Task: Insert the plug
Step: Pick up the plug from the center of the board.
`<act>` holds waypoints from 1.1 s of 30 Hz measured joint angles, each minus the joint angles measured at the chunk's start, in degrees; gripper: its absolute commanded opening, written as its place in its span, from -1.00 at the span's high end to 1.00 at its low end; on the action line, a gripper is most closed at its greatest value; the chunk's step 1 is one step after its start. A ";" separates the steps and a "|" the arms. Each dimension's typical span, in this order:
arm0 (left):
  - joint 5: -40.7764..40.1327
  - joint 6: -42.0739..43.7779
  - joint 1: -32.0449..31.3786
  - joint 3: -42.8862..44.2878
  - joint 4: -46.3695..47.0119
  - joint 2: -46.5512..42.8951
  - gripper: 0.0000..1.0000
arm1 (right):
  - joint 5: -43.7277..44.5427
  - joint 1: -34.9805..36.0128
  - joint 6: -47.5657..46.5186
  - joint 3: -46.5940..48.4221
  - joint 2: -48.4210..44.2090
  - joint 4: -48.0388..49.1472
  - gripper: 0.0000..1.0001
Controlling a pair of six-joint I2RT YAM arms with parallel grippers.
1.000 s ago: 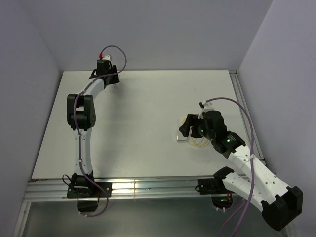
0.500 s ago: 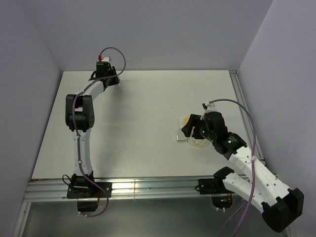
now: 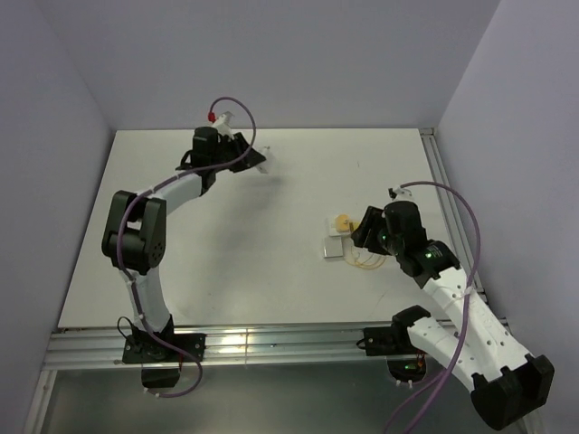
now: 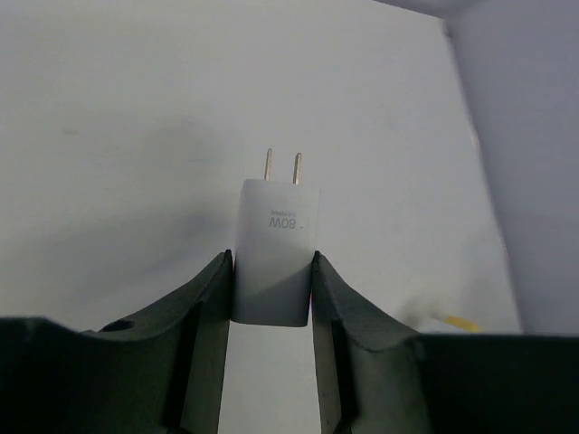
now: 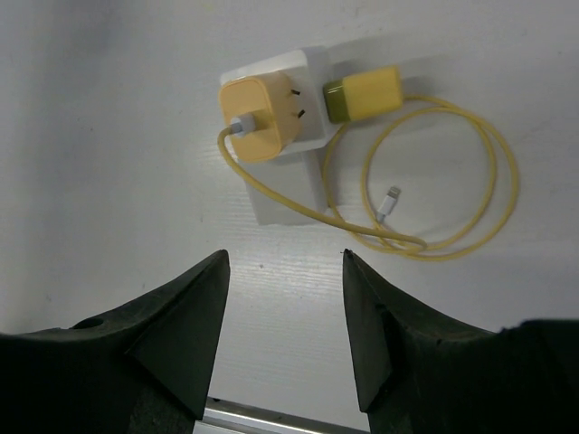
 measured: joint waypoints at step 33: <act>27.78 -17.77 -17.86 -36.96 20.06 -37.92 0.99 | -41.48 -4.00 -5.35 2.99 -6.40 10.95 -0.42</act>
